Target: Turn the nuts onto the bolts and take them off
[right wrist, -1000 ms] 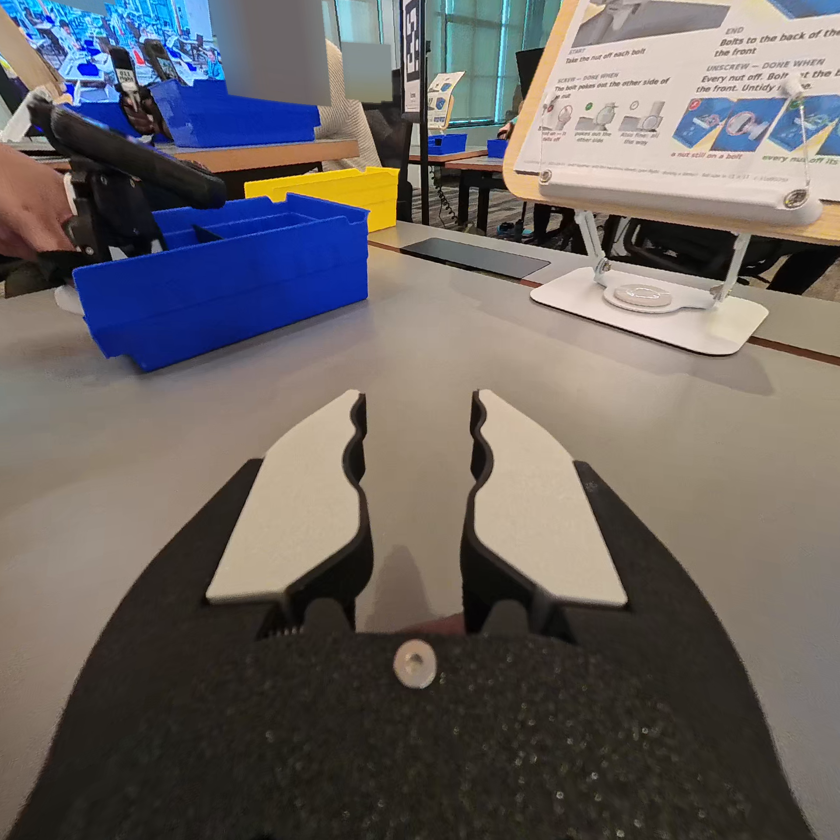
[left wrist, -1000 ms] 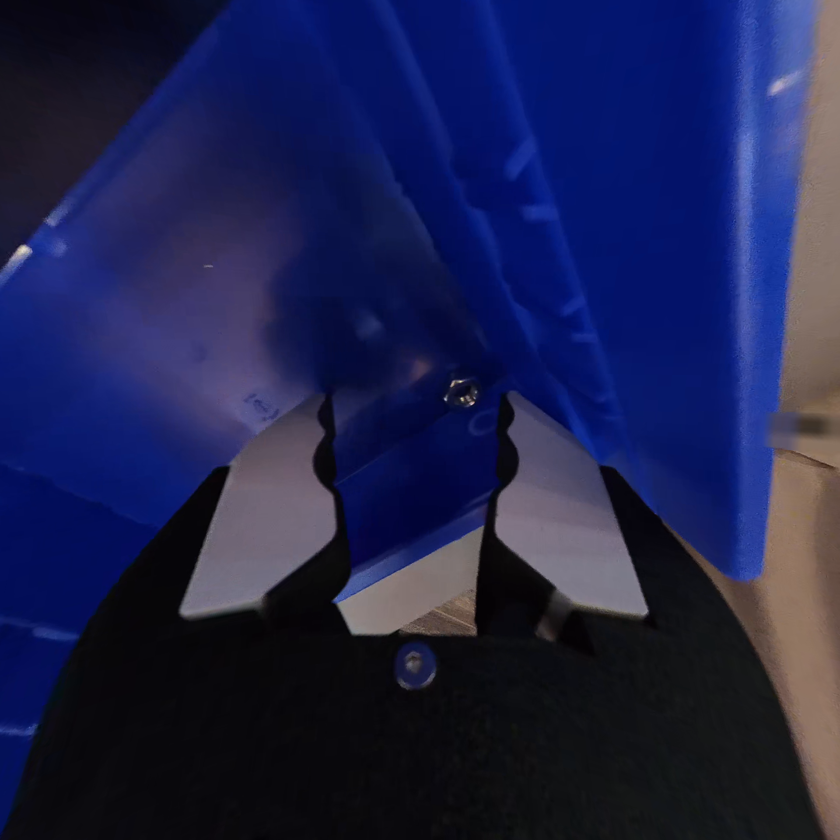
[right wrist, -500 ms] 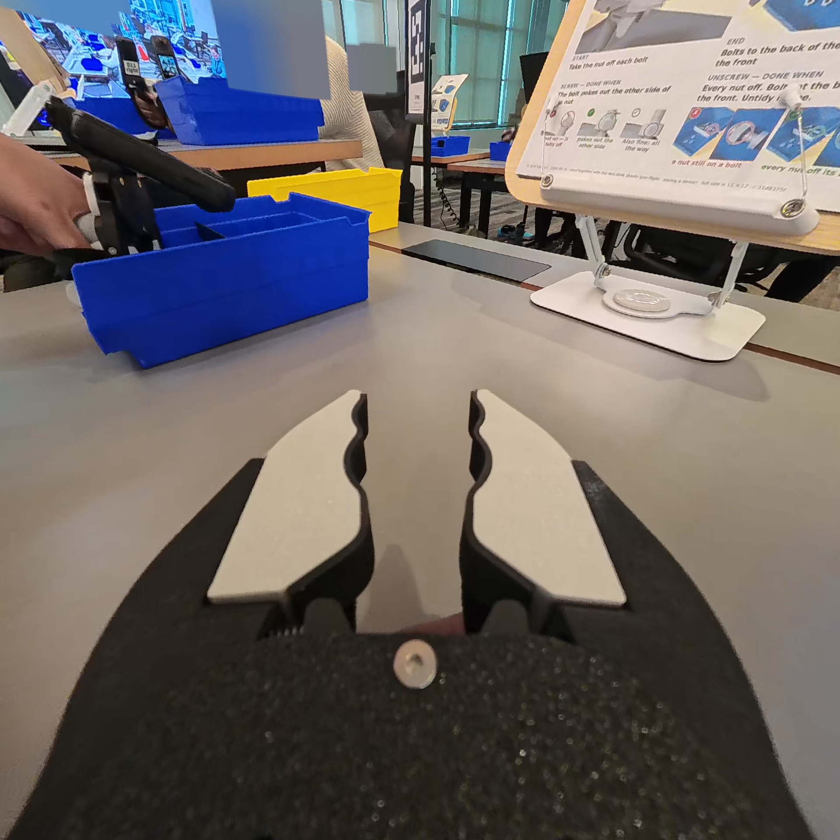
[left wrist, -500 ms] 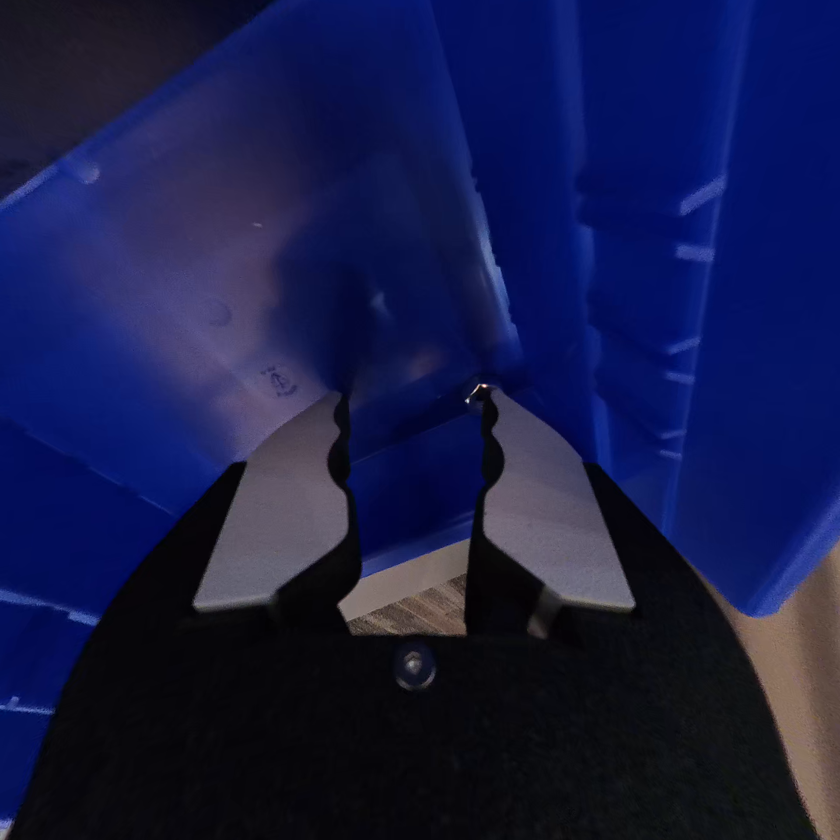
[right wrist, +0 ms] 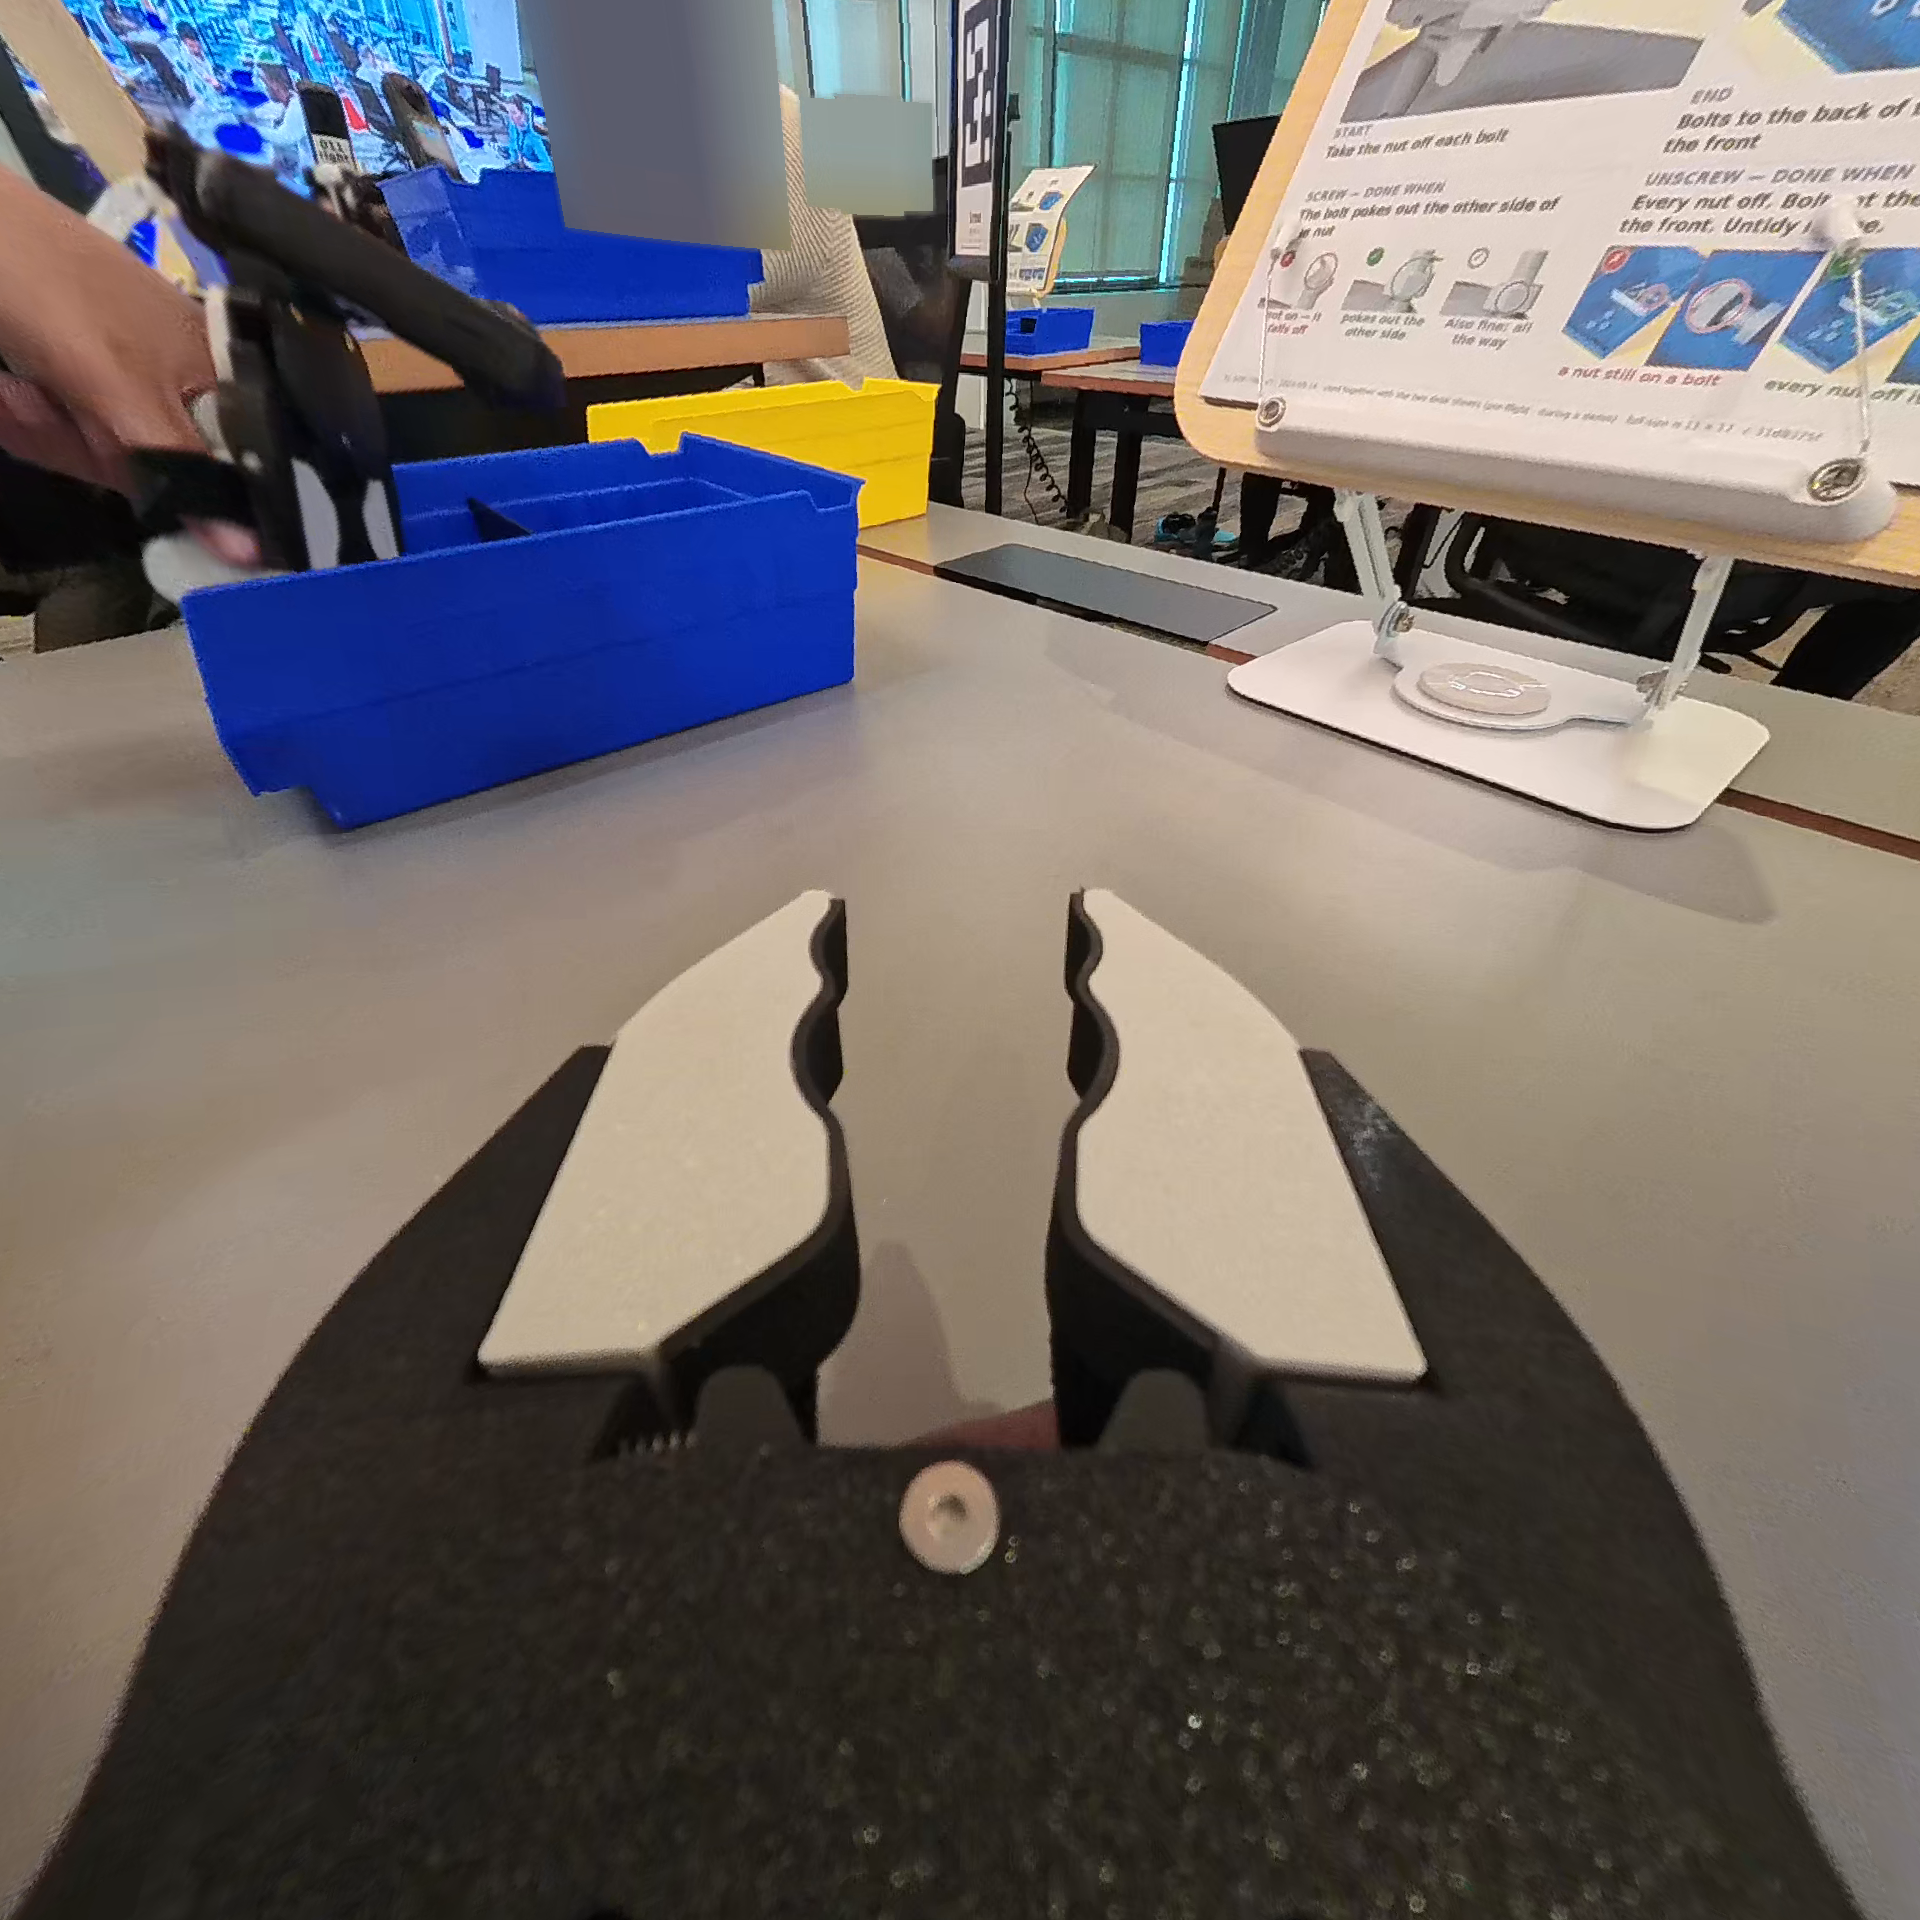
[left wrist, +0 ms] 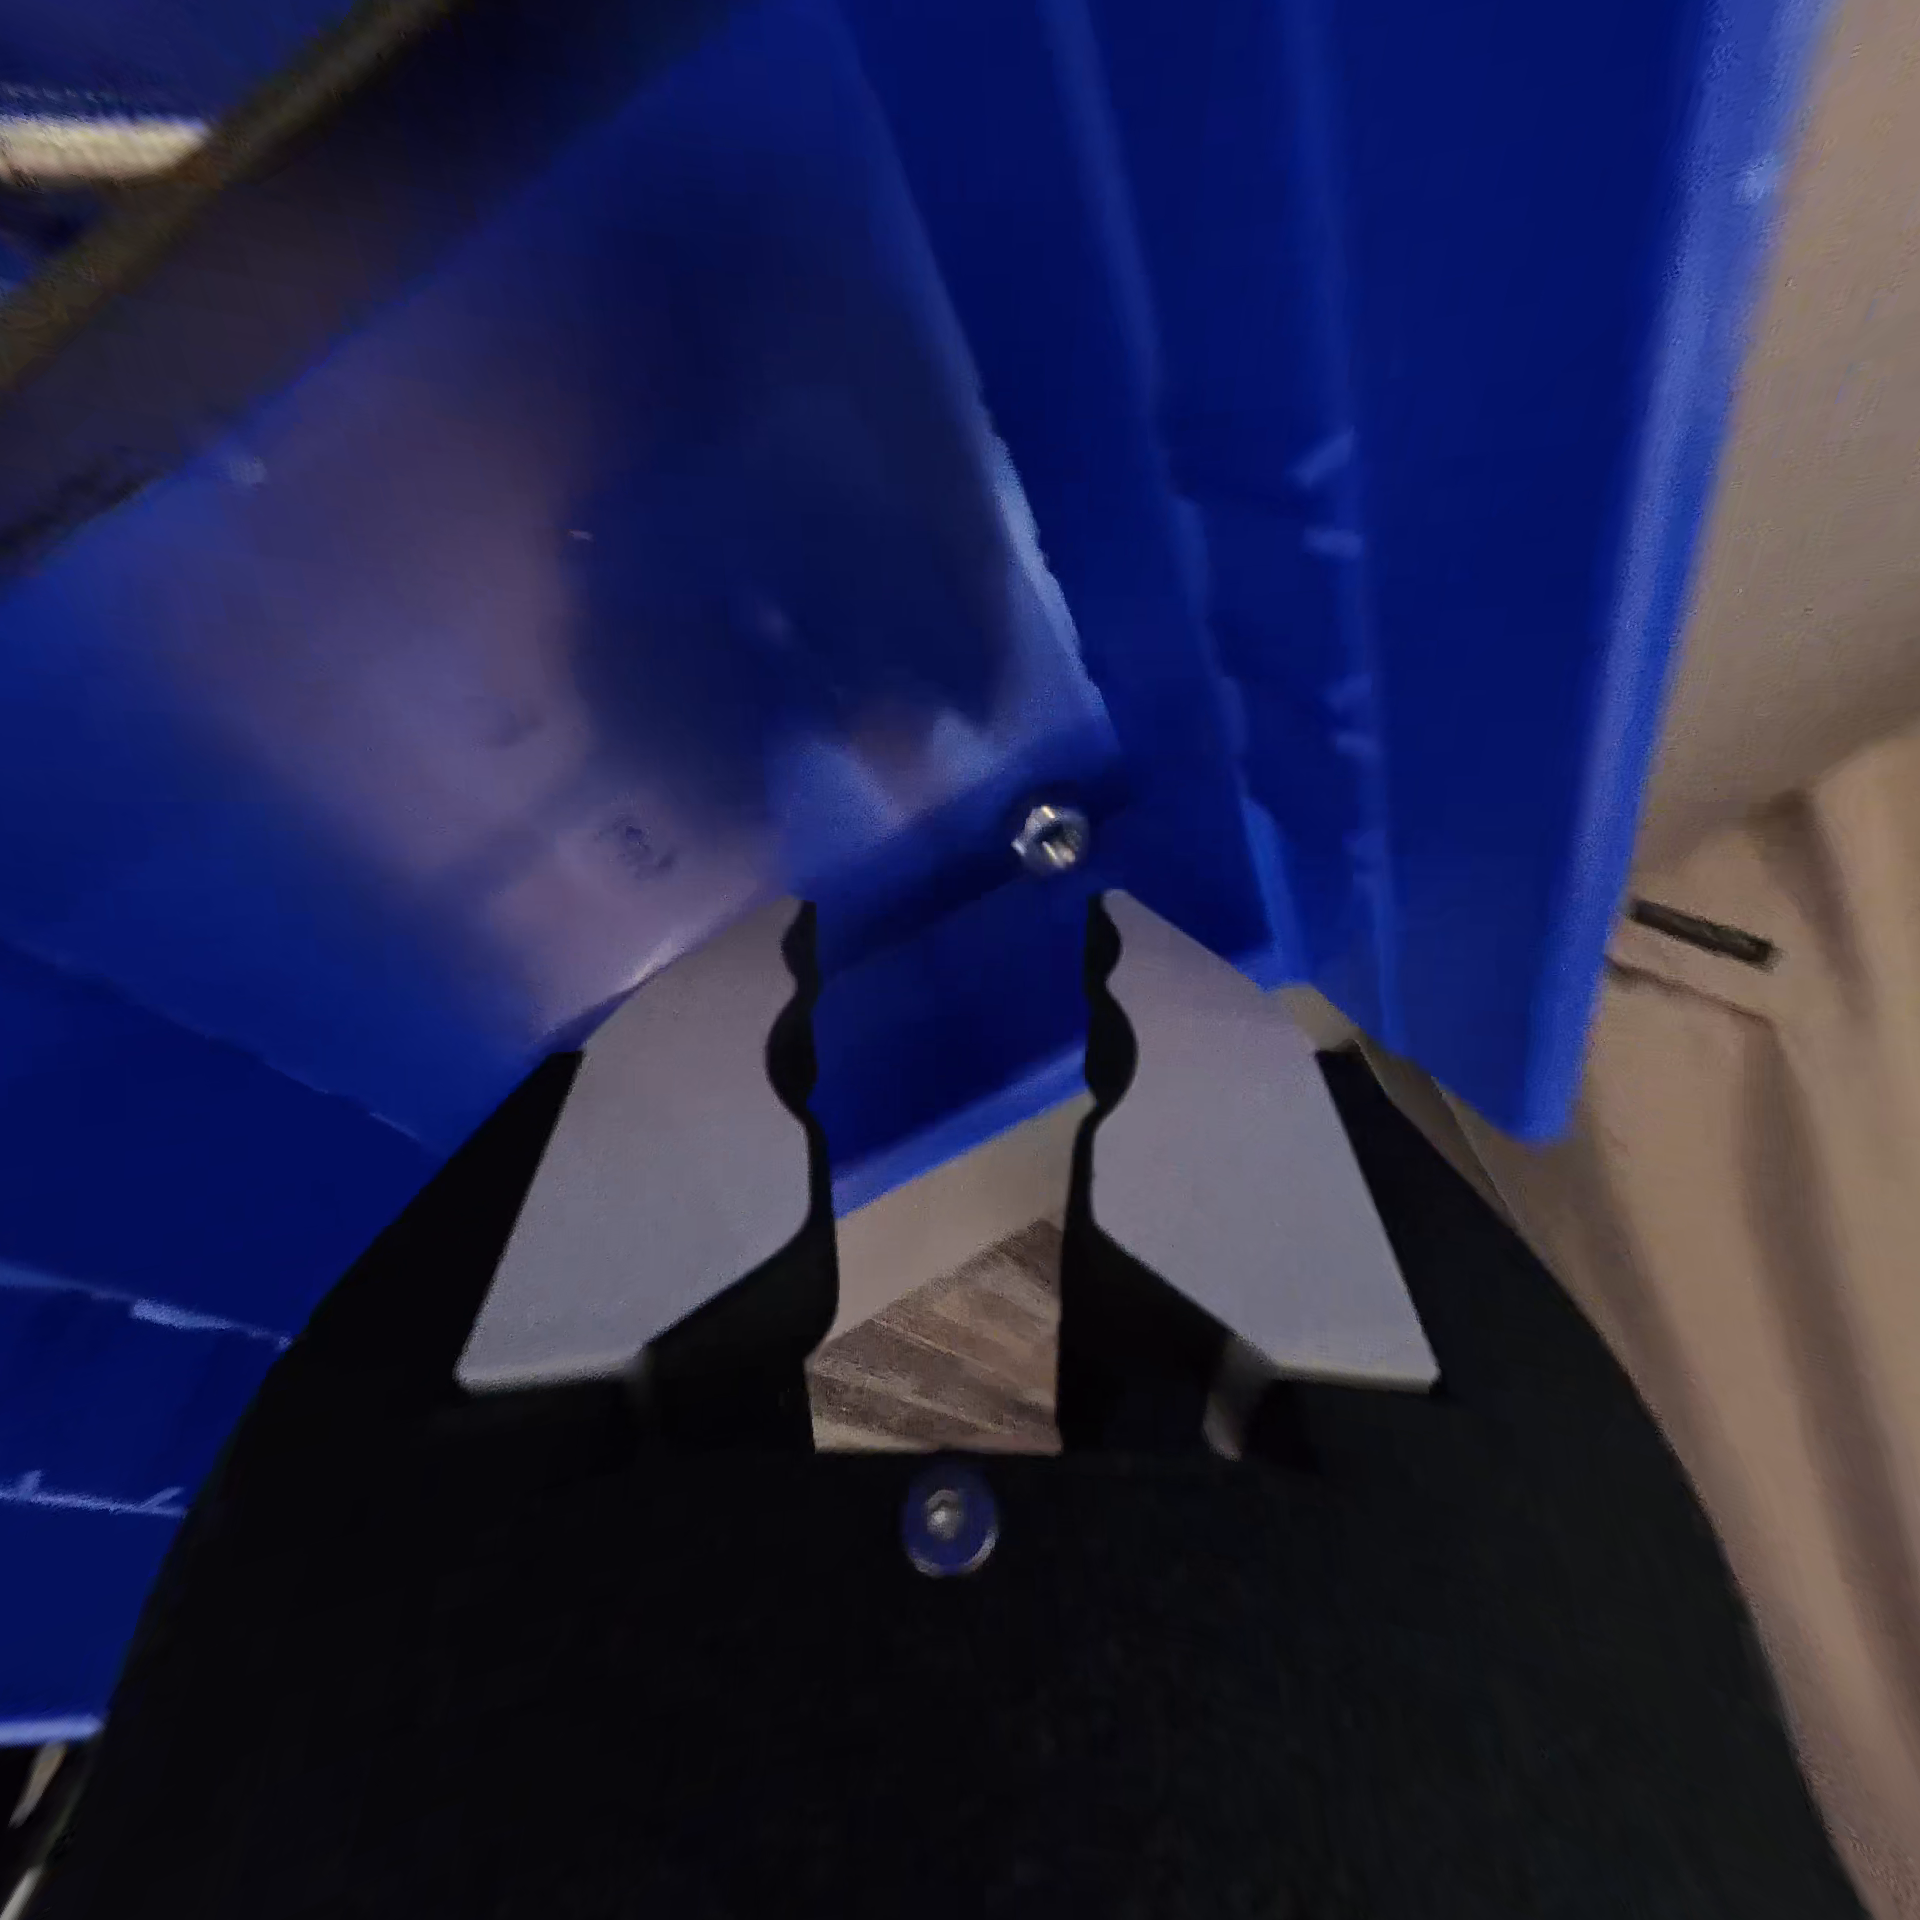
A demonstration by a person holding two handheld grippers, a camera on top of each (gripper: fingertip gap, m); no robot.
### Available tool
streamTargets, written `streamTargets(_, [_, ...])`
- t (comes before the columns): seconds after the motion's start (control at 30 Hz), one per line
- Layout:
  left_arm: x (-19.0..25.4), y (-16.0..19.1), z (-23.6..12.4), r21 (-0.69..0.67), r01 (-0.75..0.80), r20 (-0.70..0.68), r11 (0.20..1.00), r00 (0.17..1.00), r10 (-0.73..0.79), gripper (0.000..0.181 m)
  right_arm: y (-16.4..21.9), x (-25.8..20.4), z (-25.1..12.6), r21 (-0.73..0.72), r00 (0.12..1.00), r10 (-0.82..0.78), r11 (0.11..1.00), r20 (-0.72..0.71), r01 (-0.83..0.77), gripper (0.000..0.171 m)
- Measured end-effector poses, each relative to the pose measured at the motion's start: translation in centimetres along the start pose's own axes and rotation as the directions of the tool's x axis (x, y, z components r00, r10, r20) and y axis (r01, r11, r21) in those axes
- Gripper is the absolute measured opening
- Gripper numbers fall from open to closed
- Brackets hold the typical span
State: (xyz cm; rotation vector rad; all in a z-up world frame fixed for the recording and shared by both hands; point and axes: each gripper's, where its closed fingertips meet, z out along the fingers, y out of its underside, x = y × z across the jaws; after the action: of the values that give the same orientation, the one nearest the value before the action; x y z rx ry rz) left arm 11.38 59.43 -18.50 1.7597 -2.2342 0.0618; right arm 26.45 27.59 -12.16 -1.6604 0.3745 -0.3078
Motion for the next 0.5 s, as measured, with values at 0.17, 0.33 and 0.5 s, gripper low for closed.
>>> streamTargets(0.17, [1.1,-0.5,-2.1,0.162,-0.466,0.012,0.870,0.882,0.471,0.039,0.0,0.0,-0.1,0.002,1.000,-0.003,1.000,-0.002,0.003,0.039])
streamTargets(0.33, [1.9,-0.7,-1.1,0.251,-0.693,0.116,0.676,0.715,0.689,0.044,0.1,-0.1,0.0,0.000,1.000,-0.014,1.000,0.002,0.014,0.039])
streamTargets(0.5, [1.5,-0.5,-0.2,0.238,-0.801,0.119,0.549,0.585,0.802,0.047,-0.4,0.0,-0.4,0.044,0.999,0.021,0.999,0.028,-0.022,0.037])
